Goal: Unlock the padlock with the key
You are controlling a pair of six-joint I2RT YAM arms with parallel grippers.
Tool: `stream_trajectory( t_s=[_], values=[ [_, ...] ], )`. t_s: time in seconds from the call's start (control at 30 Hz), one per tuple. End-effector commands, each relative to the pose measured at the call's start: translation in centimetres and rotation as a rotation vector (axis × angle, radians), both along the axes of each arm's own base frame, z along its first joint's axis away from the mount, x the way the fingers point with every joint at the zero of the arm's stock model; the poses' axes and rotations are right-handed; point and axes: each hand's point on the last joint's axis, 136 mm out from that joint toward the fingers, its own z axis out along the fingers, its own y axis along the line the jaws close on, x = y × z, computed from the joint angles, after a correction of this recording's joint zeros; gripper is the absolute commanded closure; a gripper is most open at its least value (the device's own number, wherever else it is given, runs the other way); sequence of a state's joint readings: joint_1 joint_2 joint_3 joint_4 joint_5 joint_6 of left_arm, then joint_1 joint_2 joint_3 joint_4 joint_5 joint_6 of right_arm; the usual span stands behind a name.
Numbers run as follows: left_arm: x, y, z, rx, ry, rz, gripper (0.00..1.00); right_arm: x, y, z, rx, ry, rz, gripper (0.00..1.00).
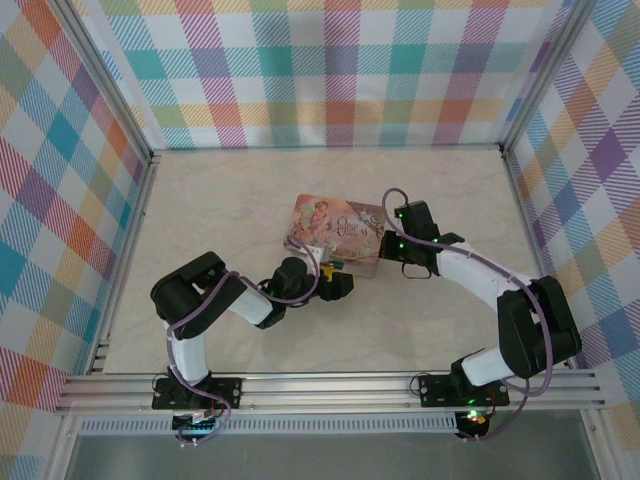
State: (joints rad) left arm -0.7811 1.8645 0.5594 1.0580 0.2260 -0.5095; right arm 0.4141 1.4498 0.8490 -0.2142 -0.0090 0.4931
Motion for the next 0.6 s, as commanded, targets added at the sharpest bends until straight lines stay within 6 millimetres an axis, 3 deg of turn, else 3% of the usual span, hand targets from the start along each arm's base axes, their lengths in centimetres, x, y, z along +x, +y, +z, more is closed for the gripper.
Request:
stream_trajectory(
  t_s=[0.0,0.2,0.57],
  values=[
    [0.2,-1.0,3.4,-0.14,-0.046,-0.056,0.28,-0.3,0.5,-0.2,0.007,0.013,0.008,1.0],
    [0.9,0.0,3.4,-0.158,-0.023,-0.021,0.29,-0.3,0.2,-0.1,-0.004,0.008,0.004,1.0],
    [1.4,3.5,2.4,-0.078,0.003,0.098,0.16,-0.3,0.3,0.0,0.003,0.005,0.004,1.0]
  ],
)
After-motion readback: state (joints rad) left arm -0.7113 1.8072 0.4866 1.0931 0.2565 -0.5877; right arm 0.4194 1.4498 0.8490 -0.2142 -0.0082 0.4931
